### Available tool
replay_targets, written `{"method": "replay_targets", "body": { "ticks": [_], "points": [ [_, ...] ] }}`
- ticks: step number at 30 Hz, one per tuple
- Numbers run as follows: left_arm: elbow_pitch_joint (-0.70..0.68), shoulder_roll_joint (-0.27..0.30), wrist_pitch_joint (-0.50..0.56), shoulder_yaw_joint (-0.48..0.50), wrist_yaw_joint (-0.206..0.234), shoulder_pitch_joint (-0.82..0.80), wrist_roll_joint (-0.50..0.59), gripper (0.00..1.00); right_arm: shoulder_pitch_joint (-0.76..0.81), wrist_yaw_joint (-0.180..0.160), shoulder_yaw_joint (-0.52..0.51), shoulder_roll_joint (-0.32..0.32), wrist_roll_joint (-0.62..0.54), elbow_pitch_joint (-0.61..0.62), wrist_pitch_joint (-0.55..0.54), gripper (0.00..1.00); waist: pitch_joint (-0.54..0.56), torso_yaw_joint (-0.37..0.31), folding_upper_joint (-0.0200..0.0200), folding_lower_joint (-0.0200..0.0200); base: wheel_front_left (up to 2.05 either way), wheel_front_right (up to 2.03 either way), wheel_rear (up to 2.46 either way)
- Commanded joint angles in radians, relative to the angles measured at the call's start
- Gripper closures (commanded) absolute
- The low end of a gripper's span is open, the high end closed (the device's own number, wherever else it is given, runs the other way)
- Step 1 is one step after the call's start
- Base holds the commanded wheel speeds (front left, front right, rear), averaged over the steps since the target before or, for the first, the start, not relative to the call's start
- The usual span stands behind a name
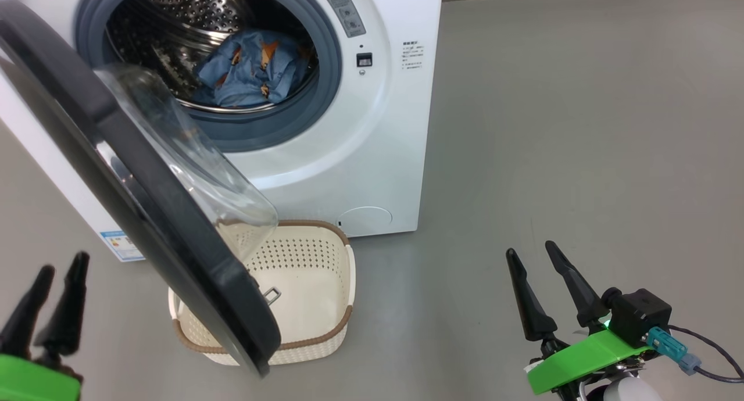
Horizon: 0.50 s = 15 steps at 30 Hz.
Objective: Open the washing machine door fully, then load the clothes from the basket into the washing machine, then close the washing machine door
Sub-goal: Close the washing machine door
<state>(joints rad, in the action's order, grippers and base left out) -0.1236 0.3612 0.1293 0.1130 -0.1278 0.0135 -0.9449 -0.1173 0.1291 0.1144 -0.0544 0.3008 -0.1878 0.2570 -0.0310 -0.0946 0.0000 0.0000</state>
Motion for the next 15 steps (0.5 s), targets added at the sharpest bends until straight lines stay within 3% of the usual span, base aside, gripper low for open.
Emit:
{"method": "replay_targets", "body": {
  "ticks": [1,10,15],
  "points": [
    [-0.01,0.048,-0.046,0.022,-0.003,-0.011,0.026,0.0,-0.007,0.002,0.02,0.004,-0.013,0.028,0.005,0.0,-0.001,-0.003,0.0,0.0,0.0,0.0,0.0],
    [0.102,0.101,-0.303,-0.088,-0.003,0.03,0.153,0.0,-0.009,0.002,0.017,0.003,-0.019,0.031,0.005,0.0,-0.002,-0.01,0.0,0.0,0.0,0.0,0.0],
    [0.172,0.097,-0.372,-0.114,-0.003,0.024,0.223,0.0,-0.009,0.002,0.016,0.002,-0.02,0.03,0.005,0.0,-0.003,-0.011,0.0,0.0,0.0,0.0,0.0]
  ]
}}
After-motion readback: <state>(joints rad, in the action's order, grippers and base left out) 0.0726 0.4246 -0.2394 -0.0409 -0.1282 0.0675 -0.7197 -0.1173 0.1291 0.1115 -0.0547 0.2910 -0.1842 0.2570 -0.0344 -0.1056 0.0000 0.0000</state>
